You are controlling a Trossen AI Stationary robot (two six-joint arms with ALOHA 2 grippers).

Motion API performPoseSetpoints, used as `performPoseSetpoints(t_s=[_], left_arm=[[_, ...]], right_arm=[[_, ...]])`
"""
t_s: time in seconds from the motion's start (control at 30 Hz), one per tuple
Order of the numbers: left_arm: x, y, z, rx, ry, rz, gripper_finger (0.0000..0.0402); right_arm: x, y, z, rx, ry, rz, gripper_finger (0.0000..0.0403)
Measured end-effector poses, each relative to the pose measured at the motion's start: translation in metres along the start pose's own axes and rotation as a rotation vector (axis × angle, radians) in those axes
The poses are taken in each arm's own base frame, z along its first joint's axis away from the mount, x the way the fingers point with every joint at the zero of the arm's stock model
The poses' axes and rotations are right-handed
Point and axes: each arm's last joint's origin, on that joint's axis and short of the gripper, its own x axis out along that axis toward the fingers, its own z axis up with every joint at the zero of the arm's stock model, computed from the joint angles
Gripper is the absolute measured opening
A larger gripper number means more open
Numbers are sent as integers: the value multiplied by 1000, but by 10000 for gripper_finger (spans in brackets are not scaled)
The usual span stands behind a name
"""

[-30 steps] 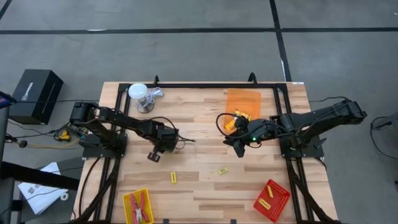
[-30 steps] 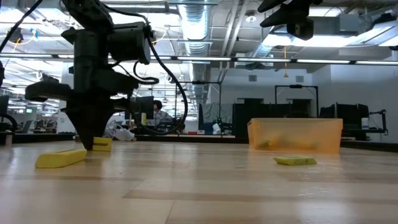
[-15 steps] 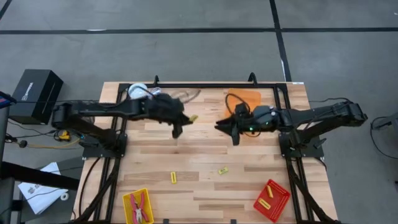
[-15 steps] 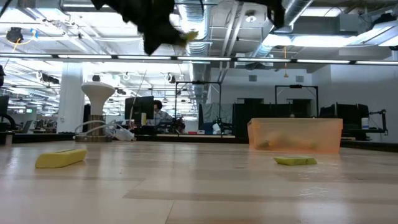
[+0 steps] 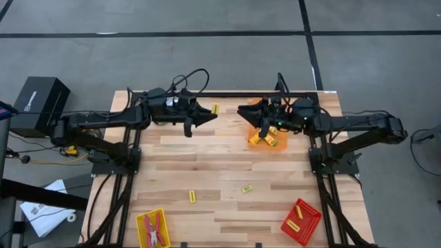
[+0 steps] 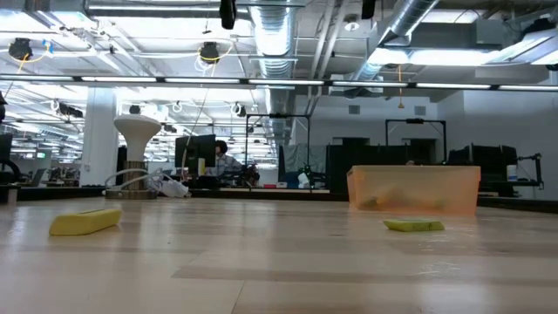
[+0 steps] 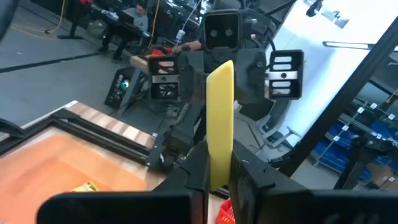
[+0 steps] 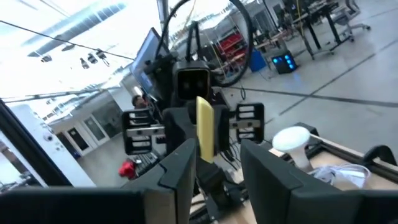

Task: Pick & Place School Supplies
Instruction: Put the yellow eraser into the red bin

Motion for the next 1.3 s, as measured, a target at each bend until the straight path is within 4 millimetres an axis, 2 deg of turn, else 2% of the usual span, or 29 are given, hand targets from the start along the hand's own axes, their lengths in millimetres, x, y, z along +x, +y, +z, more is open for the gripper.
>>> performPoseSetpoints(t_s=[0.17,0.23,0.33,0.47,0.63,0.77,1.03,1.3], left_arm=[[1,-2,0,2,-11,-1,24],[1,-2,0,2,-13,1,24],[1,-3,0,3,-16,-4,24],[1,-7,-1,3,-14,-20,24],[2,-13,-4,2,-3,-42,24],[2,-14,-5,8,-2,-44,24],[2,-10,-3,47,-10,-28,24],[1,-4,0,50,-18,-14,24]], right_arm=[[12,3,1,-4,38,13,157],[23,7,6,-3,20,26,181],[38,6,2,-39,95,25,215],[62,6,-1,-56,143,83,234],[85,5,1,-81,152,116,223],[92,7,11,-83,136,165,205],[89,6,16,-95,148,169,174],[84,6,17,-109,182,150,165]])
